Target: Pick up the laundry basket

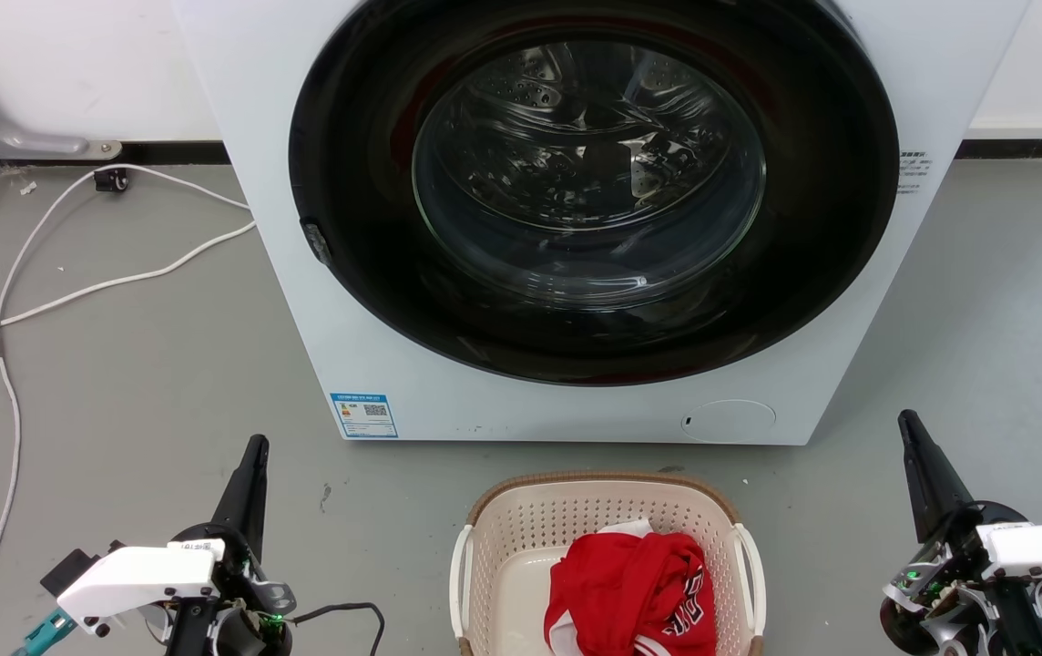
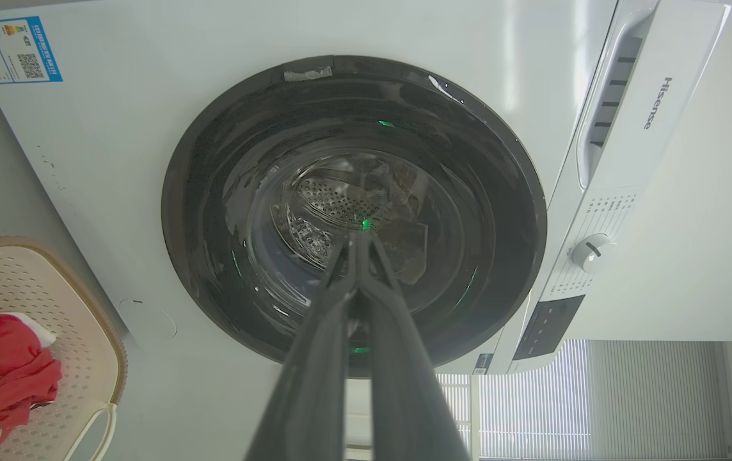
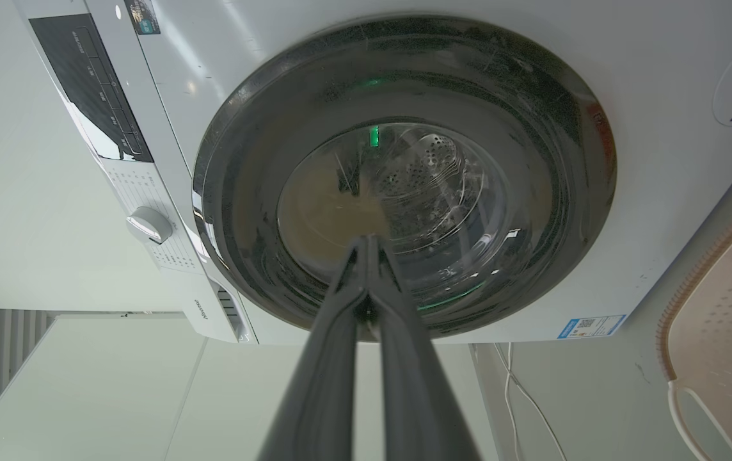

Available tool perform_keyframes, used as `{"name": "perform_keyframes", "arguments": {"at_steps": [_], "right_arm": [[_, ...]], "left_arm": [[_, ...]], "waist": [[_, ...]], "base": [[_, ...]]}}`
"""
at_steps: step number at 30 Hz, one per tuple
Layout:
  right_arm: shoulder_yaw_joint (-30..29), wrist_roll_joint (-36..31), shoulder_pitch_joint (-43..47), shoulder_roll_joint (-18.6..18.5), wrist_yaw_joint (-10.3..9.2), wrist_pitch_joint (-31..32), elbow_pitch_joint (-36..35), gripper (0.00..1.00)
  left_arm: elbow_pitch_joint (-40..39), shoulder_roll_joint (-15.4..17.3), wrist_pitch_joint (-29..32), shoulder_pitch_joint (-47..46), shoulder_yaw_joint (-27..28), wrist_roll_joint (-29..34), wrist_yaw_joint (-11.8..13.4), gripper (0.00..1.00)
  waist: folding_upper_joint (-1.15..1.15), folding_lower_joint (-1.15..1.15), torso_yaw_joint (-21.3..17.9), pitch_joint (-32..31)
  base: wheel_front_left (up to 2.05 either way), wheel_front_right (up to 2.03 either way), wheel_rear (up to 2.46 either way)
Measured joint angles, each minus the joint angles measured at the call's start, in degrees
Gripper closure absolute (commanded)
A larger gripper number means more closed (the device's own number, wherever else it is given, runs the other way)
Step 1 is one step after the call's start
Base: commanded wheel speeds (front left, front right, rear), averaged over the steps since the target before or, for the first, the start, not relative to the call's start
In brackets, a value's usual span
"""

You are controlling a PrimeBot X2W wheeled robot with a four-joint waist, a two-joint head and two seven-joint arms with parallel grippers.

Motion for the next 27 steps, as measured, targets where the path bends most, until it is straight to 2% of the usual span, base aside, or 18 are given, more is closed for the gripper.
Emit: {"name": "perform_keyframes", "arguments": {"at_steps": [27], "right_arm": [[0.00, 0.00, 0.00, 0.00, 0.00, 0.00, 0.00, 1.00]], "left_arm": [[0.00, -0.12, 0.24, -0.01, 0.12, 0.10, 0.00, 1.00]], "waist": [[0.00, 0.00, 0.00, 0.00]], "base": [[0.00, 0.00, 0.00]]}}
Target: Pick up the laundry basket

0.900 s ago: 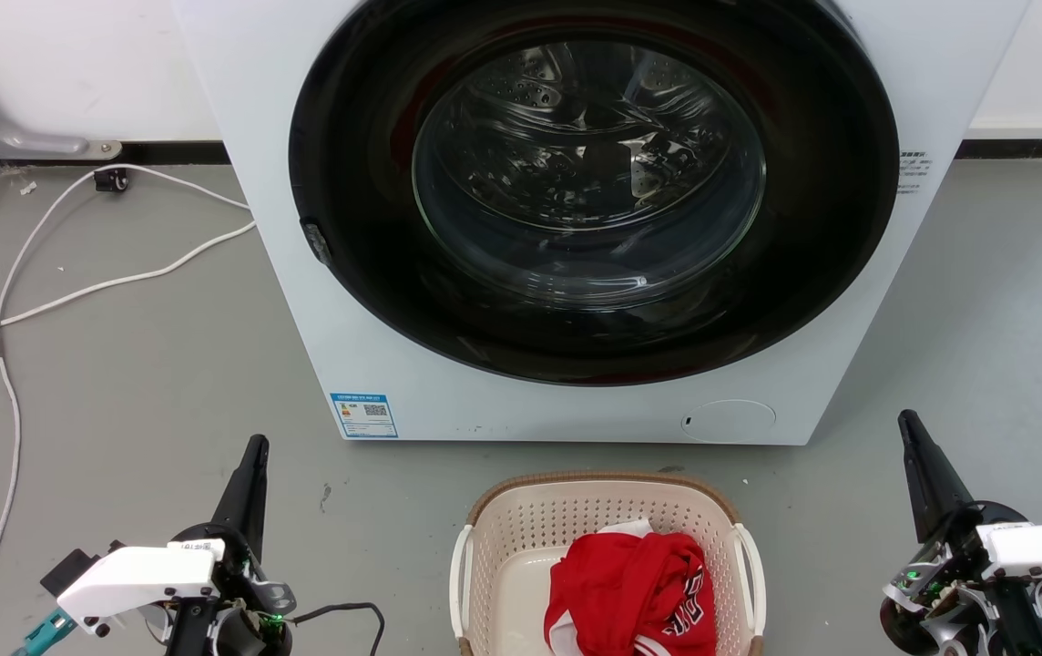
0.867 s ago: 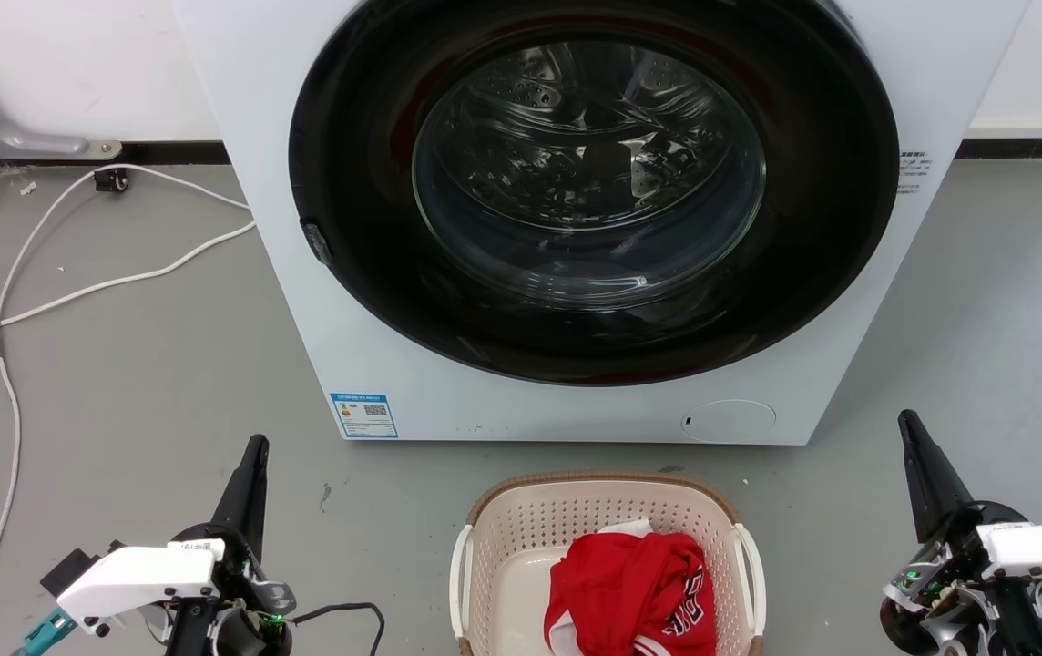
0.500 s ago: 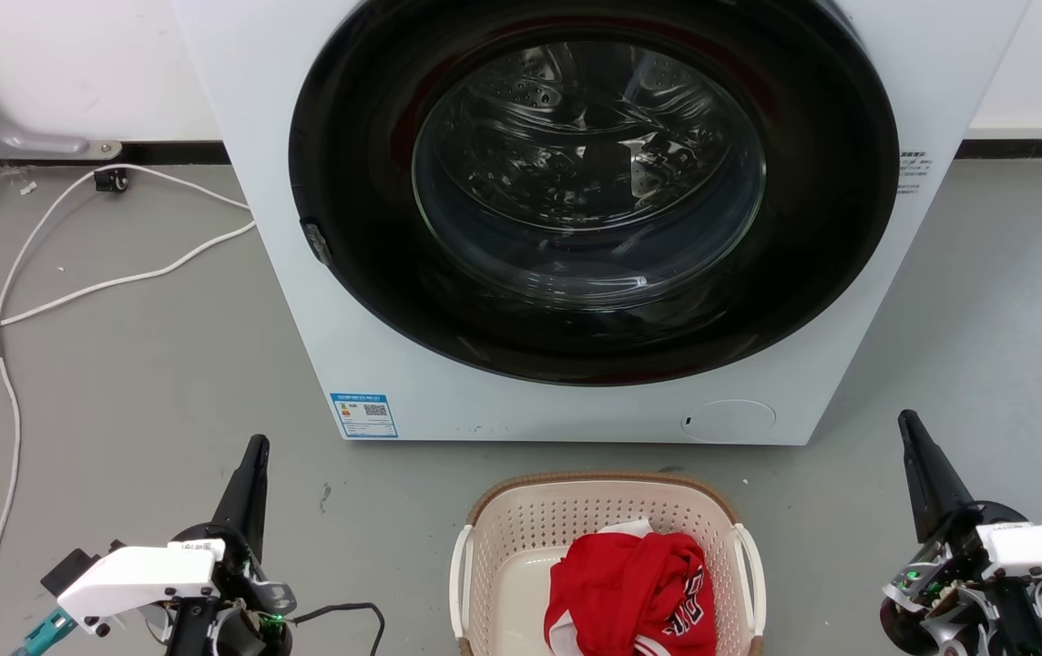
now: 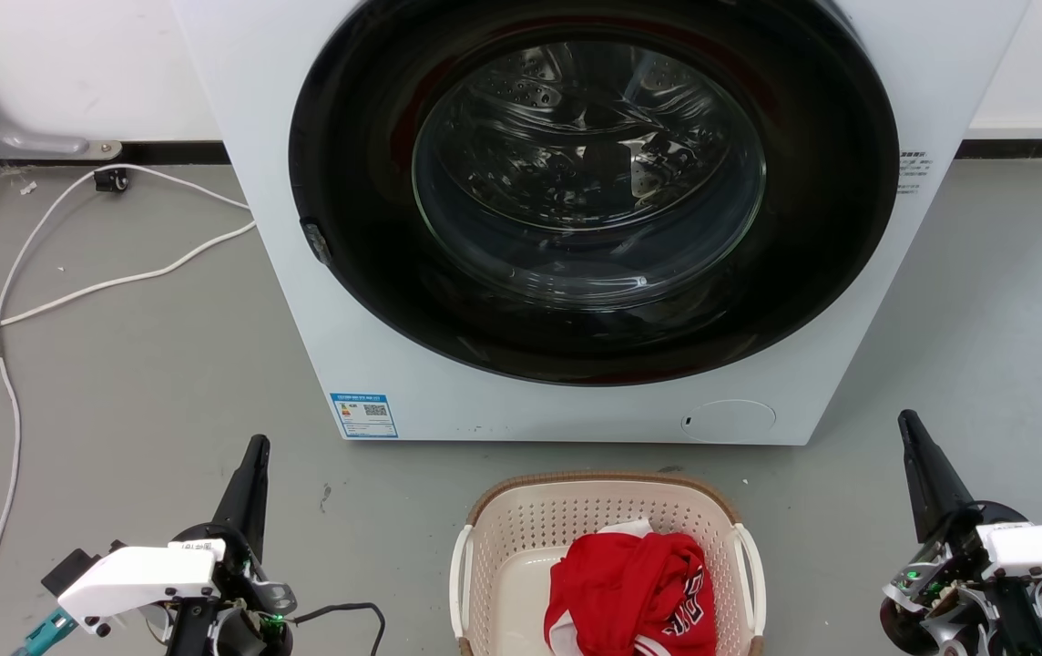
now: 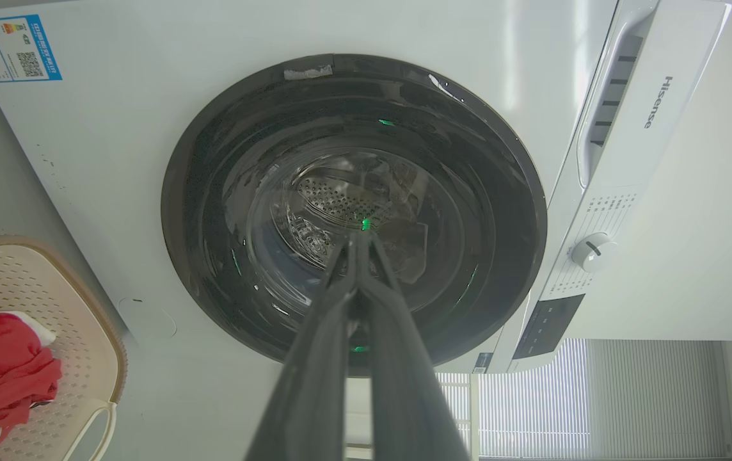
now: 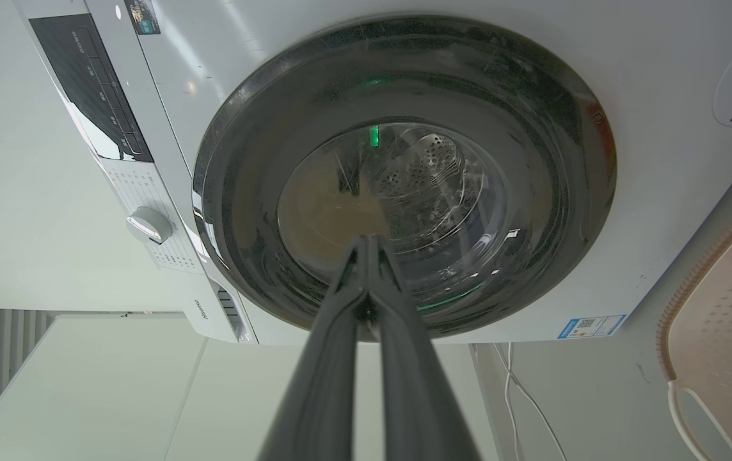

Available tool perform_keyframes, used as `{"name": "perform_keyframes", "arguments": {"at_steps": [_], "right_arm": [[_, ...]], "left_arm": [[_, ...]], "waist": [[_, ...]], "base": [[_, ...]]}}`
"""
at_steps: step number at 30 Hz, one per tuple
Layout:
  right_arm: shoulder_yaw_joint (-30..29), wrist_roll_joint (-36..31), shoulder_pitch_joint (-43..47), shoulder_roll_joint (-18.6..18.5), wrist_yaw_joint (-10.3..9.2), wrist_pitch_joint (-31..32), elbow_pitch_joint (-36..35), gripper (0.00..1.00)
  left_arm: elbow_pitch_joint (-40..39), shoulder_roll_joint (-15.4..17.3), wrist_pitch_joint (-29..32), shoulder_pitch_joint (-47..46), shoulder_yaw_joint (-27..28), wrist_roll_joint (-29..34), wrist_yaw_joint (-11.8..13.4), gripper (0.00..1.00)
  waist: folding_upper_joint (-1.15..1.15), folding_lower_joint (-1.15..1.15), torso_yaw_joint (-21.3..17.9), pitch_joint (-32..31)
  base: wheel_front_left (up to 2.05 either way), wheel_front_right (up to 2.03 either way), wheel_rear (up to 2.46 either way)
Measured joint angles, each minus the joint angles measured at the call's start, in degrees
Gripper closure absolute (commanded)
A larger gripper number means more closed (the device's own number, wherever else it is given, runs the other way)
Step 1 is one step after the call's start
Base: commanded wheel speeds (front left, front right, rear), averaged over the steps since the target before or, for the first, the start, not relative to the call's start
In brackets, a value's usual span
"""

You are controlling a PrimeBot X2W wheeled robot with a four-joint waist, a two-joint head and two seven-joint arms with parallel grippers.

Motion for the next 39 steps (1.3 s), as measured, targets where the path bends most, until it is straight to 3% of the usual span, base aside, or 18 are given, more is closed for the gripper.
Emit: {"name": "perform_keyframes", "arguments": {"at_steps": [7, 8, 29, 39], "right_arm": [[0.02, -0.01, 0.19, 0.02, 0.00, 0.00, 0.34, 1.00], [0.05, -0.01, 0.65, 0.05, -0.01, -0.01, 0.79, 0.00], [0.51, -3.35, 3.86, 0.15, -0.09, -5.16, -1.08, 0.00], [-2.03, -14.75, 3.88, 0.15, -0.09, -7.56, -1.56, 0.00]], "left_arm": [[0.34, -0.08, 0.00, 0.17, -0.04, 0.13, 0.01, 1.00], [0.82, -0.19, 0.00, 0.58, -0.09, 0.13, 0.02, 0.00], [-0.03, -0.40, -5.23, 3.41, -0.64, 4.04, 0.10, 0.00], [0.12, -0.48, -7.46, 3.85, 1.76, 9.83, 1.04, 0.00]], "waist": [[0.00, 0.00, 0.00, 0.00], [0.00, 0.00, 0.00, 0.00], [0.00, 0.00, -0.05, -0.24], [0.00, 0.00, 0.02, -0.39]], "base": [[0.00, 0.00, 0.00], [0.00, 0.00, 0.00], [0.00, 0.00, 0.00], [0.00, 0.00, 0.00]]}}
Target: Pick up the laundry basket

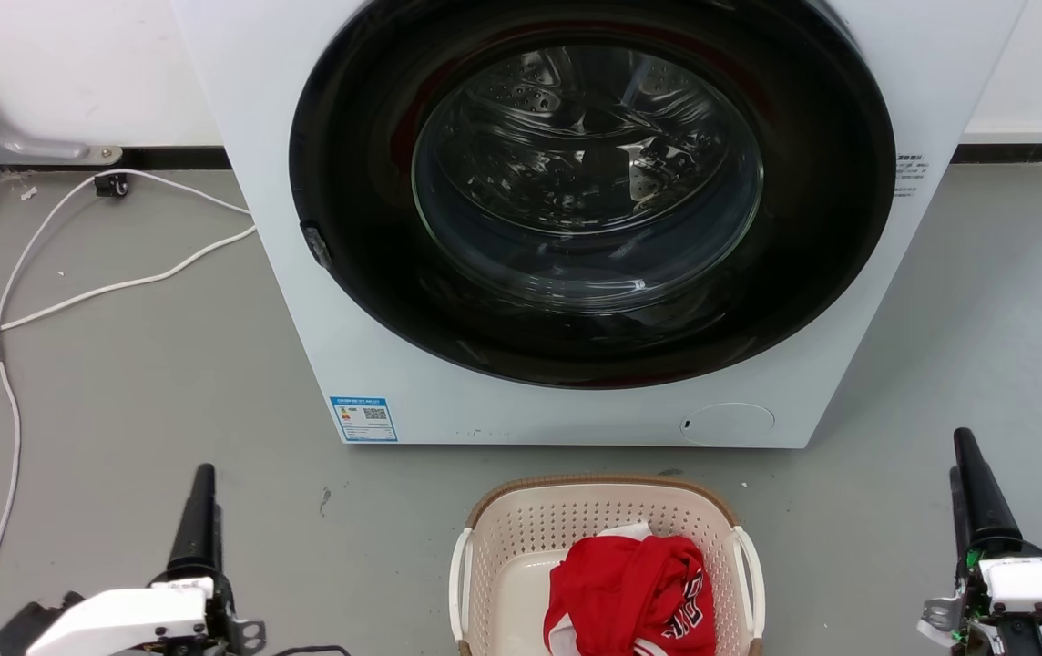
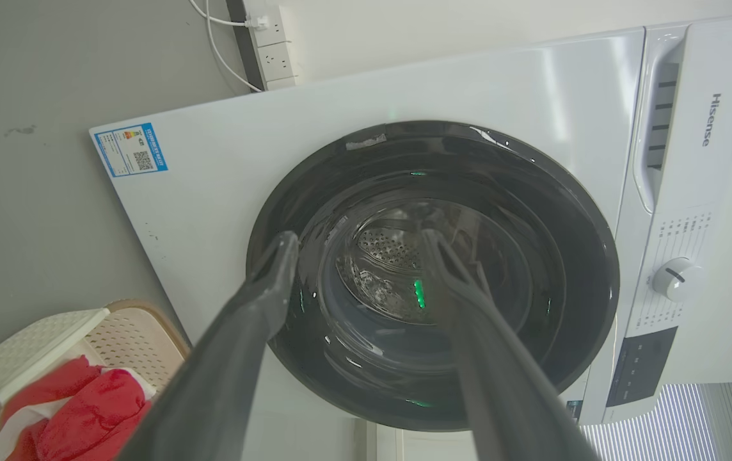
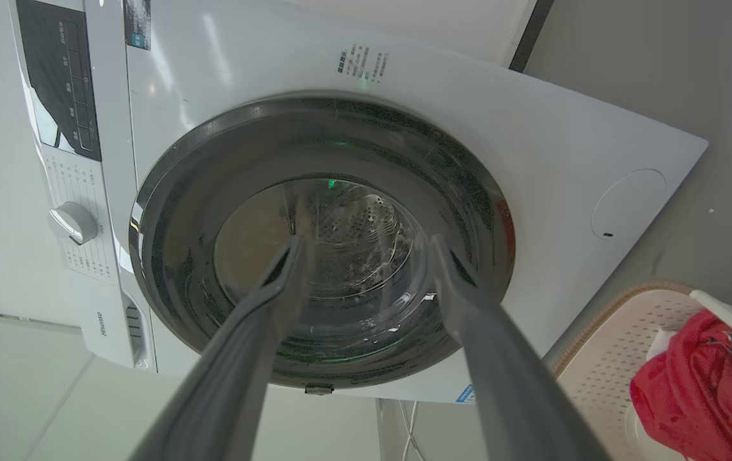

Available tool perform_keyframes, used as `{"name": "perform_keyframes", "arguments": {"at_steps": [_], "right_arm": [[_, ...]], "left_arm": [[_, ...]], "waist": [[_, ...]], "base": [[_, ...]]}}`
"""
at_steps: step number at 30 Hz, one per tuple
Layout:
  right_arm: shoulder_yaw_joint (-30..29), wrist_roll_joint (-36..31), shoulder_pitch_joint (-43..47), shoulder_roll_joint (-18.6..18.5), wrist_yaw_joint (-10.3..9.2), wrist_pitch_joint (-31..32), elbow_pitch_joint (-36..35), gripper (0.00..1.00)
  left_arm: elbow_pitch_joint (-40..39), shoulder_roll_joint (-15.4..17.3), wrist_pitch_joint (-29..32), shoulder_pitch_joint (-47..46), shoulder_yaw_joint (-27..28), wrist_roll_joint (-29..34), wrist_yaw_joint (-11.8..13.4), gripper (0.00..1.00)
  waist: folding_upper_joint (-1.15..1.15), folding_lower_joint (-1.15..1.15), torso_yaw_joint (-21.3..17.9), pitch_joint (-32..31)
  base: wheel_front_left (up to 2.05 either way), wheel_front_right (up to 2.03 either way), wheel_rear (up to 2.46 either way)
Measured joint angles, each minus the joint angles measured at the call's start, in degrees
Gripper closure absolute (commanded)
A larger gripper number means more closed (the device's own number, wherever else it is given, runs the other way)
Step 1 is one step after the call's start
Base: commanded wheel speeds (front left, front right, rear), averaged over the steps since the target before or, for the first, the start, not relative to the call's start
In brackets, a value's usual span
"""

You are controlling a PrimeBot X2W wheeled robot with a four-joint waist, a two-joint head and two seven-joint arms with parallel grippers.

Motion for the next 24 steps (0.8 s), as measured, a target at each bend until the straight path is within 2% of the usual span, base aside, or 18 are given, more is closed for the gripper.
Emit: {"name": "perform_keyframes", "arguments": {"at_steps": [3, 14, 16, 17, 18, 21, 24], "right_arm": [[-0.81, -4.89, -0.02, 0.00, 0.00, -0.56, -0.83, 0.00], [-0.96, -24.21, -0.14, 0.00, 0.00, -2.82, -8.79, 0.00], [0.12, -30.27, -0.14, 0.00, 0.00, -3.41, -10.95, 0.00], [0.12, -30.27, -0.14, 0.00, 0.00, -3.41, -10.95, 0.00], [0.96, -33.88, -0.08, 0.00, 0.00, -3.70, -11.96, 0.00], [1.68, -36.97, -0.01, 0.00, 0.00, -4.08, -12.71, 0.00], [2.61, -41.98, 0.26, -0.01, 0.00, -4.72, -13.86, 0.00]], "left_arm": [[-1.65, 0.02, -0.69, 0.00, 1.62, 3.64, 0.15, 0.00], [-11.76, 0.05, -2.75, 0.35, 1.36, 18.05, 6.03, 0.00], [-13.89, 0.08, -3.35, 0.68, 0.29, 21.07, 6.82, 0.00], [-13.89, 0.08, -3.35, 0.68, 0.29, 21.07, 6.82, 0.00], [-14.86, 0.08, -3.71, 0.95, -0.54, 23.17, 7.09, 0.00], [-15.72, 0.07, -4.19, 1.44, -1.78, 25.74, 6.97, 0.00], [-17.12, 0.07, -4.78, 2.25, -4.31, 31.03, 5.83, 0.00]], "waist": [[0.00, 0.00, 0.04, 0.00], [0.00, 0.00, -0.08, 0.18], [0.00, 0.00, -0.09, 0.18], [0.00, 0.00, -0.09, 0.18], [0.00, 0.00, -0.10, 0.17], [0.00, 0.00, -0.12, 0.15], [0.00, 0.00, -0.16, 0.08]], "base": [[0.00, 0.00, 0.00], [0.00, 0.00, 0.00], [0.00, 0.00, 0.00], [0.00, 0.00, 0.00], [0.00, 0.00, 0.00], [0.00, 0.00, 0.00], [0.00, 0.00, 0.00]]}}
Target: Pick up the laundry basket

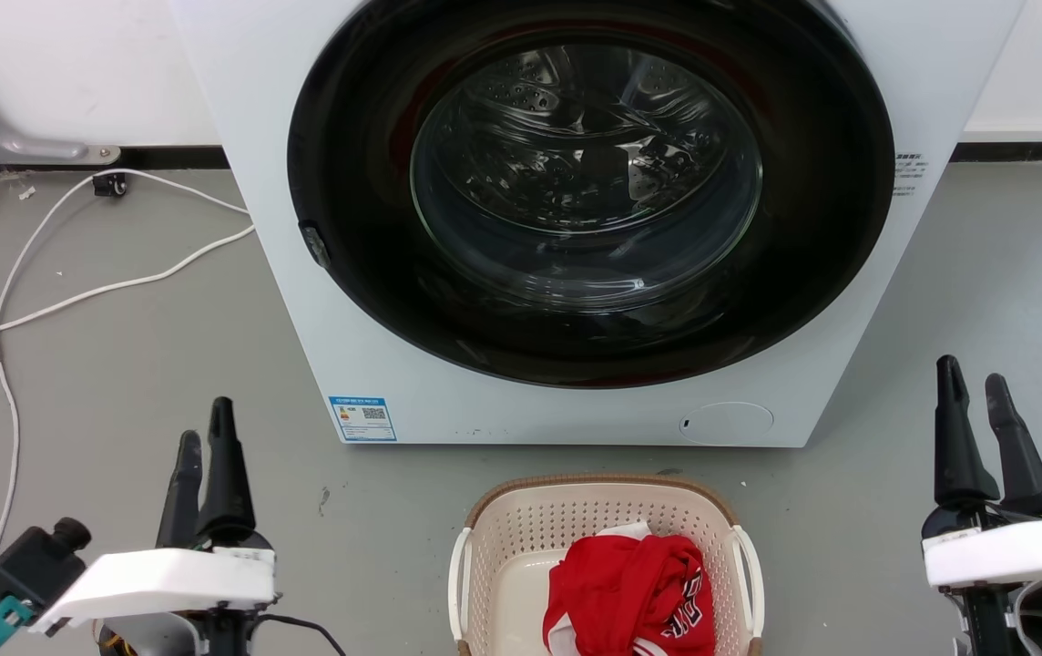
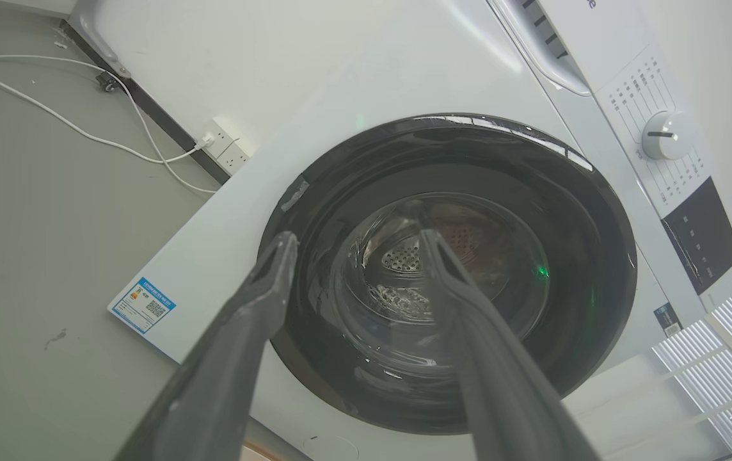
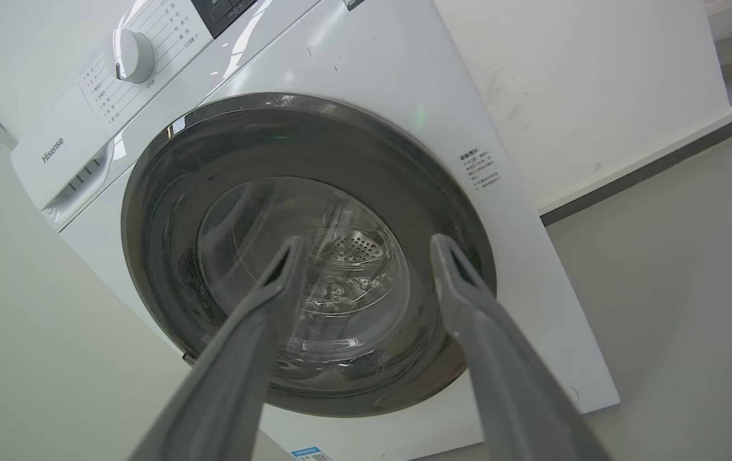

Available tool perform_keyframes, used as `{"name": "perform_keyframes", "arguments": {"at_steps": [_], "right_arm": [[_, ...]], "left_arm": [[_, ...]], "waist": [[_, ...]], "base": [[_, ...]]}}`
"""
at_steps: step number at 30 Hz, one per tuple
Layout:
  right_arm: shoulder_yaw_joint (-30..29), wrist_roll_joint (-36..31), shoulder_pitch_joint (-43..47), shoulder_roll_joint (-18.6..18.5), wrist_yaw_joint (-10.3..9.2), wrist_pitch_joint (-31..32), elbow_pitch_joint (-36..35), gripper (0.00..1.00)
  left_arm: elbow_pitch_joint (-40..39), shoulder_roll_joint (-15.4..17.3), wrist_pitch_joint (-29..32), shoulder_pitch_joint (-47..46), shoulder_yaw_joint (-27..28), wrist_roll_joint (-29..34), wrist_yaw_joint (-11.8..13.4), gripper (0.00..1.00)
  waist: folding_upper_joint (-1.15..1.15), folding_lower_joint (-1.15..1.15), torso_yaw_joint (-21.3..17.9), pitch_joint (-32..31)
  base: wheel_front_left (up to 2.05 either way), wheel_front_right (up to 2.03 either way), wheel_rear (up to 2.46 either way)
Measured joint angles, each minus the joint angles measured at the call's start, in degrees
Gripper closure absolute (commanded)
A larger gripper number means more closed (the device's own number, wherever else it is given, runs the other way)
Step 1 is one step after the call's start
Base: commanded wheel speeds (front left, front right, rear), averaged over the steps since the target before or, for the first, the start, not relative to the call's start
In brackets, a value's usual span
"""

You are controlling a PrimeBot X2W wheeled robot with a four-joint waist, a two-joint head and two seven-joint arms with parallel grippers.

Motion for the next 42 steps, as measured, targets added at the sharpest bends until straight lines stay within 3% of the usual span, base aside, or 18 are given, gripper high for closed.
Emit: {"name": "perform_keyframes", "arguments": {"at_steps": [9, 17, 42], "right_arm": [[0.77, -7.31, 1.27, -0.01, 0.00, -1.44, -0.93, 0.00], [1.04, -14.36, 2.34, -0.01, 0.01, -2.80, -0.25, 0.00], [2.82, -32.16, 4.17, -0.04, 0.02, -6.10, 1.64, 0.00]], "left_arm": [[-1.54, 0.03, -1.44, 0.97, -5.77, 13.56, 0.19, 0.00], [-2.72, 0.05, -2.68, 0.98, -10.07, 23.40, 2.31, 0.00], [1.88, 1.01, -5.95, 2.45, -17.42, 37.64, 3.00, 0.00]], "waist": [[0.00, 0.00, -0.19, -0.09], [0.00, 0.00, -0.34, -0.10], [0.00, 0.00, -0.96, -0.86]], "base": [[0.00, 0.00, 0.00], [0.00, 0.00, 0.00], [0.00, 0.00, 0.00]]}}
